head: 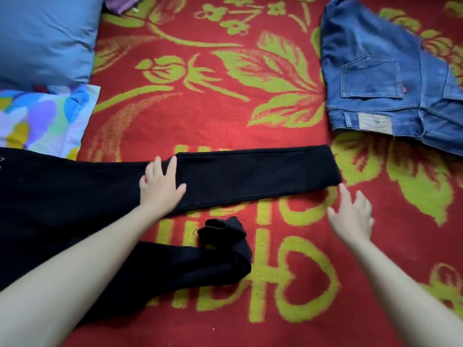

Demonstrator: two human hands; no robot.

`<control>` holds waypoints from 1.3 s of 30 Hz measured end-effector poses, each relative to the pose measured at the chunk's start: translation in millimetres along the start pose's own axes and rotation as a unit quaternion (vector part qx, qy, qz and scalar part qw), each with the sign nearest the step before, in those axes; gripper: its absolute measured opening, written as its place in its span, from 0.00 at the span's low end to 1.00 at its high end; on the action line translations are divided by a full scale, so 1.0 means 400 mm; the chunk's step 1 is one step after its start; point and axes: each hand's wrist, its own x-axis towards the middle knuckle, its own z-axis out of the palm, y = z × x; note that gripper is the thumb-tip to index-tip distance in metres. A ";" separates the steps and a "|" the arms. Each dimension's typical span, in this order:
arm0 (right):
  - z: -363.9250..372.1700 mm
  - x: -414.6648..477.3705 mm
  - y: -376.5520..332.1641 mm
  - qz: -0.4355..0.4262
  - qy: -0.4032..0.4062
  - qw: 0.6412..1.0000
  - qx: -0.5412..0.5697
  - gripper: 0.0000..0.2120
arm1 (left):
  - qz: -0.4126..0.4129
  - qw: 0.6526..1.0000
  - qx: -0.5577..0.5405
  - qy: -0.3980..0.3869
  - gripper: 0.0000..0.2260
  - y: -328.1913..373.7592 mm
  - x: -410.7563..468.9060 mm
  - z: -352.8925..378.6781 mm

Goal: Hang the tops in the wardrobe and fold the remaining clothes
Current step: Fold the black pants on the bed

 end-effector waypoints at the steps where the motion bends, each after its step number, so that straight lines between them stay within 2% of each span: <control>1: 0.027 -0.020 0.003 -0.008 -0.020 1.000 -0.013 0.28 | 0.010 1.000 0.008 -0.006 0.31 -0.014 -0.029 0.029; 5: 0.138 -0.114 -0.034 -0.102 -0.127 0.986 -0.036 0.22 | 0.031 0.998 -0.018 -0.043 0.29 -0.052 -0.164 0.144; 10: 0.239 -0.234 -0.162 -0.261 -0.211 0.942 0.025 0.36 | 0.031 0.986 0.035 -0.161 0.32 -0.082 -0.299 0.248; 12: 0.264 -0.266 -0.210 -0.270 -0.226 0.936 0.026 0.38 | 0.065 0.974 0.092 -0.194 0.35 -0.119 -0.324 0.269; 13: 0.268 -0.273 -0.225 -0.252 -0.223 0.941 0.031 0.35 | 0.090 0.969 0.119 -0.195 0.36 -0.138 -0.330 0.272; 15: 0.264 -0.267 -0.235 -0.198 -0.203 0.958 0.050 0.22 | 0.130 0.964 0.154 -0.174 0.36 -0.167 -0.333 0.268; 17: 0.245 -0.253 -0.228 -0.174 -0.167 0.969 0.058 0.12 | 0.146 0.964 0.150 -0.161 0.33 -0.175 -0.329 0.256; 19: 0.211 -0.236 -0.209 -0.139 -0.074 0.976 0.147 0.10 | 0.144 0.971 0.100 -0.161 0.29 -0.173 -0.323 0.233; 20: 0.182 -0.224 -0.192 -0.085 -0.005 0.970 0.226 0.10 | 0.141 0.978 0.049 -0.146 0.25 -0.170 -0.317 0.220; 22: 0.117 -0.192 -0.126 0.065 0.130 0.925 0.351 0.11 | 0.126 0.983 -0.119 -0.065 0.15 -0.166 -0.311 0.184; 24: 0.059 -0.153 -0.032 0.168 0.219 0.866 0.416 0.12 | 0.125 0.961 -0.243 0.045 0.13 -0.165 -0.310 0.158; 26: 0.025 -0.138 0.043 0.208 0.223 0.841 0.447 0.11 | 0.130 0.953 -0.243 0.126 0.17 -0.146 -0.323 0.142; 28: 0.033 -0.133 0.090 0.247 0.201 0.823 0.471 0.04 | 0.118 0.971 -0.161 0.134 0.18 -0.121 -0.326 0.152; 29: 0.047 -0.138 0.108 0.273 0.177 0.819 0.473 0.13 | 0.101 0.982 -0.117 0.104 0.21 -0.112 -0.330 0.164; 30: 0.068 -0.145 0.125 0.295 0.148 0.827 0.455 0.20 | 0.078 0.992 -0.083 0.056 0.25 -0.106 -0.334 0.175; 32: 0.104 -0.173 0.143 0.313 0.091 0.885 0.333 0.24 | 0.047 0.998 -0.043 -0.008 0.29 -0.110 -0.347 0.205; 33: 0.113 -0.195 0.136 0.297 0.065 0.912 0.276 0.25 | 0.042 0.998 -0.028 -0.033 0.30 -0.116 -0.359 0.221; 36: 0.148 -0.256 0.087 0.158 0.008 0.969 0.189 0.26 | 0.067 0.993 0.040 -0.093 0.31 -0.147 -0.414 0.270; 39: 0.182 -0.269 0.045 0.071 -0.049 0.989 0.120 0.31 | 0.099 0.977 0.103 -0.161 0.33 -0.184 -0.466 0.314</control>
